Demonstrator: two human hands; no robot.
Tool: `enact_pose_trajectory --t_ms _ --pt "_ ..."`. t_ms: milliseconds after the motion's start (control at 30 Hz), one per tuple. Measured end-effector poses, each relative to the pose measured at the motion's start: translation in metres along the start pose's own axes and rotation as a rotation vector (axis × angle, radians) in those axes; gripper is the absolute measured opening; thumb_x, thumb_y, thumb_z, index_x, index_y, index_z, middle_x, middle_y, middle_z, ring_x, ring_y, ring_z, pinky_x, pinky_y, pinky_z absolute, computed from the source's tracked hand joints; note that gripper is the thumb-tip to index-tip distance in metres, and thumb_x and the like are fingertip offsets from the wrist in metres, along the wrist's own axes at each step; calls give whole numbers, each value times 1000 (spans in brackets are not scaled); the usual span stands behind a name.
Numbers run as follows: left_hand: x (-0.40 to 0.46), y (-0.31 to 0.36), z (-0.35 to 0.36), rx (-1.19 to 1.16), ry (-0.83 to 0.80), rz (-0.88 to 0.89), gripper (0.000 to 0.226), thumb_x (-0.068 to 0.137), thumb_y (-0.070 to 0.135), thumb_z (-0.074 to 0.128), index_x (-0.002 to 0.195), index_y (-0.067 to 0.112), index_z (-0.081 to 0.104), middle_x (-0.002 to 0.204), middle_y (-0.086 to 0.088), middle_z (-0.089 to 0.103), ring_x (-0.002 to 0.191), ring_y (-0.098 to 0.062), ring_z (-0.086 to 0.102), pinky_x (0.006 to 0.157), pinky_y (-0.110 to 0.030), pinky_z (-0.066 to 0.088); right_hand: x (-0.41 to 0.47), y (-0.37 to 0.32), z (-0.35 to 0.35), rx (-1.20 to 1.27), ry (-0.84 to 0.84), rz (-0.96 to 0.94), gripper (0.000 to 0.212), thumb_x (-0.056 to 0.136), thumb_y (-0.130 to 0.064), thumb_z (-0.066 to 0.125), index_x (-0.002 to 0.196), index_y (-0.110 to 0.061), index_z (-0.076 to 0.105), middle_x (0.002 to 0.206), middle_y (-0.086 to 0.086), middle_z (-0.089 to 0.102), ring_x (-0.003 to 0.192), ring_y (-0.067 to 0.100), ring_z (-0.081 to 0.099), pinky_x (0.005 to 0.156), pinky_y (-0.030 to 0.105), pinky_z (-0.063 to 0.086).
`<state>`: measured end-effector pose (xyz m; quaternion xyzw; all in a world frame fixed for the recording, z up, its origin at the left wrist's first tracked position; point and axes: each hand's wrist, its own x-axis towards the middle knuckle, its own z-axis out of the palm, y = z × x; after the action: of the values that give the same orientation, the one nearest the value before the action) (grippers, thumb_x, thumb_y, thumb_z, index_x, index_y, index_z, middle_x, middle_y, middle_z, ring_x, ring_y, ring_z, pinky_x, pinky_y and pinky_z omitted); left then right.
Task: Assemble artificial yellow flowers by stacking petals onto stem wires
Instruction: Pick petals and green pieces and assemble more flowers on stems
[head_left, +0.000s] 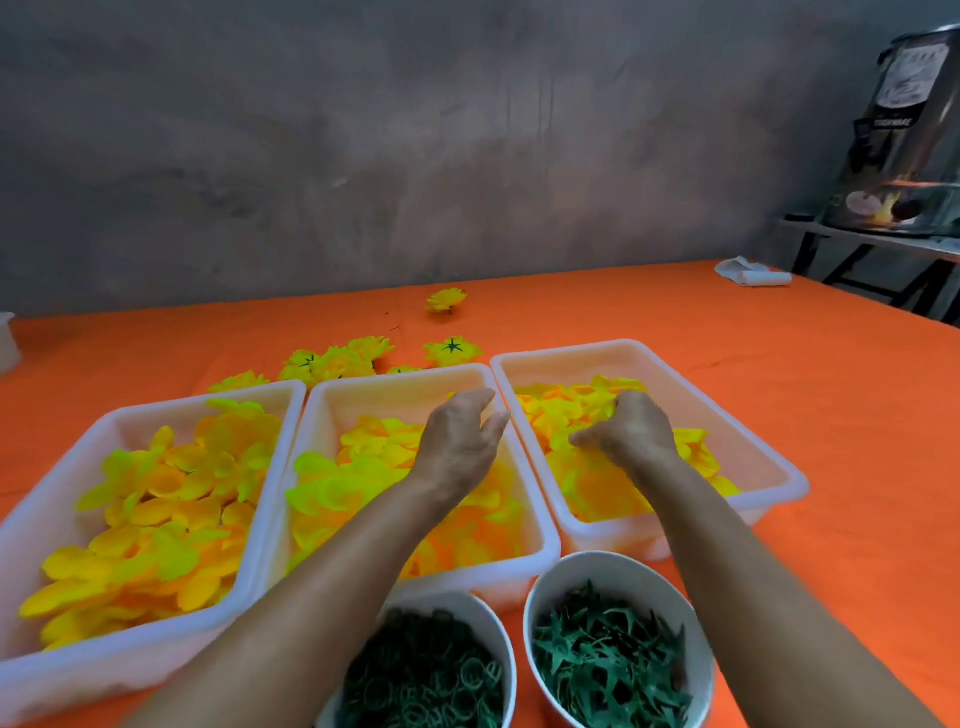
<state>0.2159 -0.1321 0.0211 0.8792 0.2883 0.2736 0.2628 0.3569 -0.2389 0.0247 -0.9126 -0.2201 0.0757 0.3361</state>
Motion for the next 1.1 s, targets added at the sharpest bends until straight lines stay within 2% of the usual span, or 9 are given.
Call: enact_pose_trajectory --t_ms 67,200,300,367,500,633,733,867,1100 --pt "-7 -2 -7 -5 15 -5 40 95 21 54 131 4 53 137 -13 53 126 -24 49 101 -29 36 -7 1 3 -145 -17 18 50 71 -27 80 111 -6 57 118 15 63 112 30 58 77 32 44" --pt "-21 -1 -21 -18 25 -26 40 95 22 53 131 5 54 137 -12 53 124 -25 50 101 -30 38 -22 3 11 -367 76 -35 56 81 -26 71 126 -11 43 129 16 51 120 33 51 90 37 45" --pt "-31 -1 -33 -6 43 -45 39 96 23 52 131 6 55 136 -10 54 123 -24 51 100 -27 36 -30 0 8 -470 192 -164 46 81 -21 70 123 -13 52 128 17 44 119 35 46 90 39 45" --pt "-37 -2 -42 -8 56 -48 37 96 23 51 129 5 56 135 -11 55 124 -22 51 99 -26 36 -33 -3 9 -496 172 -267 30 84 -12 63 114 -12 62 126 16 50 117 35 49 89 37 45" --pt "-52 -4 -60 -10 78 -48 36 97 21 51 127 3 58 132 -13 57 124 -22 51 98 -27 37 -44 -6 8 -456 46 -280 26 84 -3 51 100 -7 70 114 19 64 109 35 59 83 35 48" --pt "-69 -8 -79 -22 107 -66 34 97 20 51 124 2 60 129 -14 59 122 -23 53 98 -28 40 -57 -14 4 -380 151 -385 19 83 -5 53 88 -1 71 101 26 66 99 41 60 74 36 47" --pt "-83 -14 -91 -43 128 -92 30 96 18 52 118 2 64 123 -14 63 117 -23 56 94 -27 41 -74 -21 4 -253 180 -476 18 85 -14 59 87 -3 72 95 26 67 96 41 59 71 38 45" --pt "-102 -27 -106 -24 143 -142 24 94 17 56 106 2 70 110 -16 69 106 -25 61 89 -34 47 -104 -26 9 -81 147 -598 17 86 -20 64 88 -6 74 94 21 70 92 37 63 74 39 47" --pt "-140 -40 -136 -33 204 -188 14 89 13 63 90 3 73 91 -13 72 87 -22 64 74 -29 46 -153 -36 15 93 -26 -716 15 86 -17 66 85 -7 76 88 11 73 82 26 65 74 37 49"
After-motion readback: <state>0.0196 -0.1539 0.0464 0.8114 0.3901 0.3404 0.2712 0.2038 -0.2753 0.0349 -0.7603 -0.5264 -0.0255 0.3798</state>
